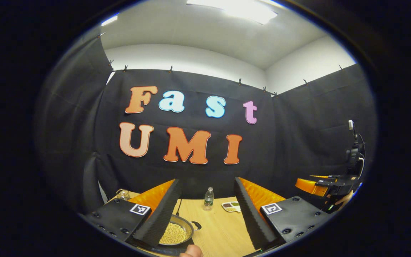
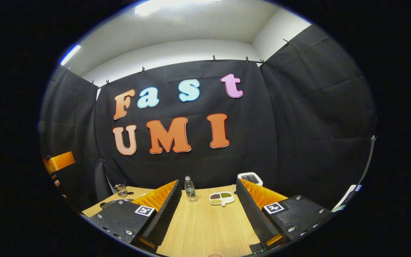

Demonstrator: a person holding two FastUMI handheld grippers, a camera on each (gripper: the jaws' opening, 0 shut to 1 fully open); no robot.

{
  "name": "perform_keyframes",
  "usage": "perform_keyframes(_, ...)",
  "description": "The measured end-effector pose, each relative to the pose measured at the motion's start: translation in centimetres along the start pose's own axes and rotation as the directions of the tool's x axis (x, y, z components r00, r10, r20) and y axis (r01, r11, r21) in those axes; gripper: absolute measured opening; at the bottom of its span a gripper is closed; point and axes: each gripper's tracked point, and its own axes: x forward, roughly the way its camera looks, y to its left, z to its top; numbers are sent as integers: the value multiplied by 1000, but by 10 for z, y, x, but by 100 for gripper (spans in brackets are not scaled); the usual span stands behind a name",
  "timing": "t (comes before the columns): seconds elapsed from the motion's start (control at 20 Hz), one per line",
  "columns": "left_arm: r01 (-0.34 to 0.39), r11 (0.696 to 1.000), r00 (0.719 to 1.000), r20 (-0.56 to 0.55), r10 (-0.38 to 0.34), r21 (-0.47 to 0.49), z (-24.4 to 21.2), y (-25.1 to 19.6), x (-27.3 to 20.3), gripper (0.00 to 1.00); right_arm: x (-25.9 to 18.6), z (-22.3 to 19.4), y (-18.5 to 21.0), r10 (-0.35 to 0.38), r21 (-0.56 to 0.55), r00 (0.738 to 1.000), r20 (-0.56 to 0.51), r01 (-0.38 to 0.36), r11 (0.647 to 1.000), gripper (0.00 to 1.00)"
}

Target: First push the handle of the pot to place it horizontally, then grasp the pot with both hands and set it on the induction cooktop.

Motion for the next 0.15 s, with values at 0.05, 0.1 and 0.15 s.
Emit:
perform_keyframes(0.05, -37, 999, 999, 15, 36, 31, 1, 4, 2, 97, 3, -3, 0, 1, -2, 1000, -3, -1, 1000, 95)
perform_keyframes(0.1, -50, 997, 999, 23, 49, 50, -1, 4, 5, 97, 6, -5, -1, -2, -6, 1000, -6, 2, 1000, 95)
perform_keyframes(0.15, -35, 998, 999, 21, 34, 44, -5, -8, 8, 98, 8, -5, -4, -5, -11, 1000, -7, 5, 1000, 95)
